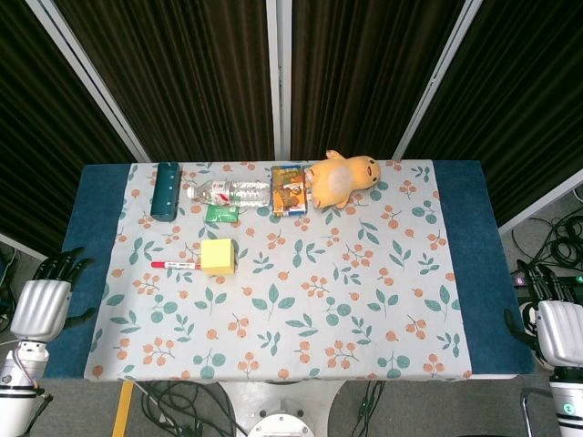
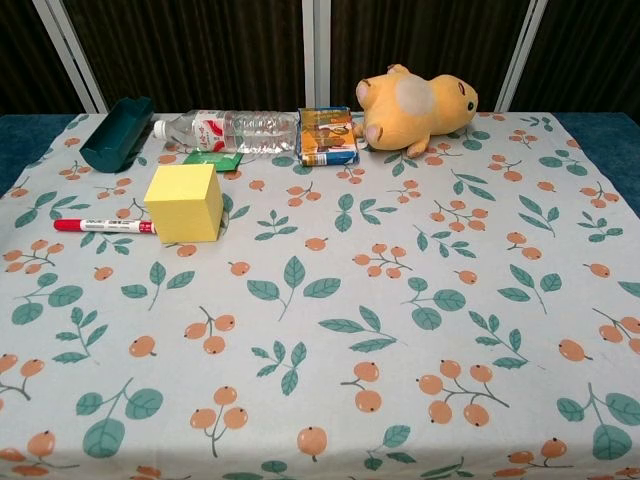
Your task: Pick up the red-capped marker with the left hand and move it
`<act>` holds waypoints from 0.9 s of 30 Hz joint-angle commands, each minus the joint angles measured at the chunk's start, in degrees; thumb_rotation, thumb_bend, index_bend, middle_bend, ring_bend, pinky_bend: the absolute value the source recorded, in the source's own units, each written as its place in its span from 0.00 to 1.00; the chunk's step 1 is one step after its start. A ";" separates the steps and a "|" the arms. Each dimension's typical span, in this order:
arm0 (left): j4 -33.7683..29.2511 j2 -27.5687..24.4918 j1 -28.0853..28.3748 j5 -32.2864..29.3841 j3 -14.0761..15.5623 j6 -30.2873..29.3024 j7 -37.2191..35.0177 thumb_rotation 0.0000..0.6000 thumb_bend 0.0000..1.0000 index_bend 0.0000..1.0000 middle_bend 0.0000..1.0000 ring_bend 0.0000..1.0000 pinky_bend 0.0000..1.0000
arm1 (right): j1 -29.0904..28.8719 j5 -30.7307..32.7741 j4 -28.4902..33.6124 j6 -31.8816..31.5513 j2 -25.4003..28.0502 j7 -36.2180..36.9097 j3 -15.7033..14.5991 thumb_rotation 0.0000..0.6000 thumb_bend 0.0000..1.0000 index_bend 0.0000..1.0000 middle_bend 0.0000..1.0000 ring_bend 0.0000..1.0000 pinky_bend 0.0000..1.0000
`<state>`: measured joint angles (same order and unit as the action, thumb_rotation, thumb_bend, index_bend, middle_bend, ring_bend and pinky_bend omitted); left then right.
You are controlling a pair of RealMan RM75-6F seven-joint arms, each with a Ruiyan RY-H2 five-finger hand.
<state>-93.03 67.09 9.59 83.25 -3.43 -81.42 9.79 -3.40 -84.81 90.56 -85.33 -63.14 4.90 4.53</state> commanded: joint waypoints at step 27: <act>10.93 5.42 14.08 -2.68 -5.14 17.05 -7.66 1.00 0.11 0.40 0.41 0.60 0.81 | -2.24 -1.27 1.63 -0.33 4.04 0.63 2.44 1.00 0.30 0.06 0.15 0.05 0.17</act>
<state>-83.96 70.81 21.85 81.78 -7.82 -66.44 2.75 -5.55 -86.04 92.15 -85.75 -59.16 5.45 6.93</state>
